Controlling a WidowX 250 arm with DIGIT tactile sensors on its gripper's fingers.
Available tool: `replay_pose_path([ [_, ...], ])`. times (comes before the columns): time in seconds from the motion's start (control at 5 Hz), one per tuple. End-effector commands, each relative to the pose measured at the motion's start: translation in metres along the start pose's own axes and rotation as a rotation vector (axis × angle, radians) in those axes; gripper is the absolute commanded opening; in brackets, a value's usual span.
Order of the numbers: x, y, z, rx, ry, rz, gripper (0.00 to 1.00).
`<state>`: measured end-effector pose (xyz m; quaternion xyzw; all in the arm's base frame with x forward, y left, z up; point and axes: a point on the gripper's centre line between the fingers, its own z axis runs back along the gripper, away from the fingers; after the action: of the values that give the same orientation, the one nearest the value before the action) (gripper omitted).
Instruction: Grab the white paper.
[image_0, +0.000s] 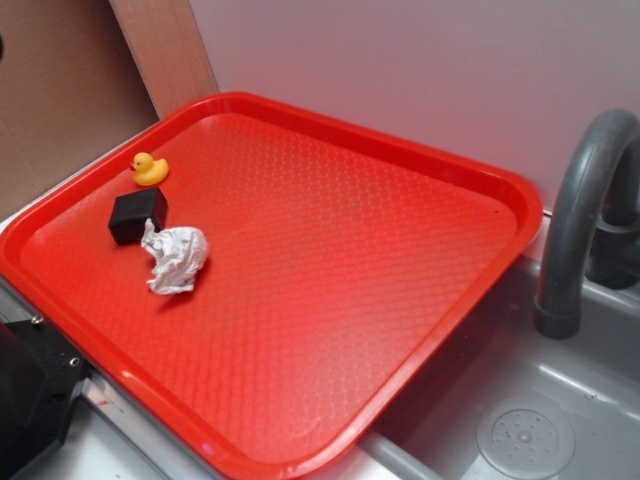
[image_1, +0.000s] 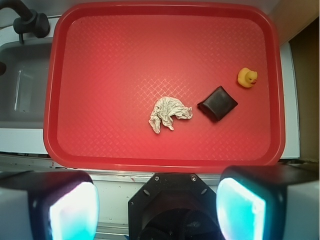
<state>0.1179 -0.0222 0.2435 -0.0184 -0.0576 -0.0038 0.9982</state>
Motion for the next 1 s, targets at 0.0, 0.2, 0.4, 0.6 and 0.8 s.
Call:
replay_pose_path([
  [0.0,0.000,0.000,0.000,0.000,0.000,0.000,1.00],
  [0.2,0.013,0.008,-0.004,0.002,-0.017,0.028,1.00],
  [0.4,0.037,0.016,-0.016,0.033,-0.022,-0.003,1.00],
  [0.6,0.048,0.019,-0.035,0.044,-0.036,-0.085,1.00],
  [0.8,0.058,0.019,-0.063,0.046,-0.010,-0.206,1.00],
])
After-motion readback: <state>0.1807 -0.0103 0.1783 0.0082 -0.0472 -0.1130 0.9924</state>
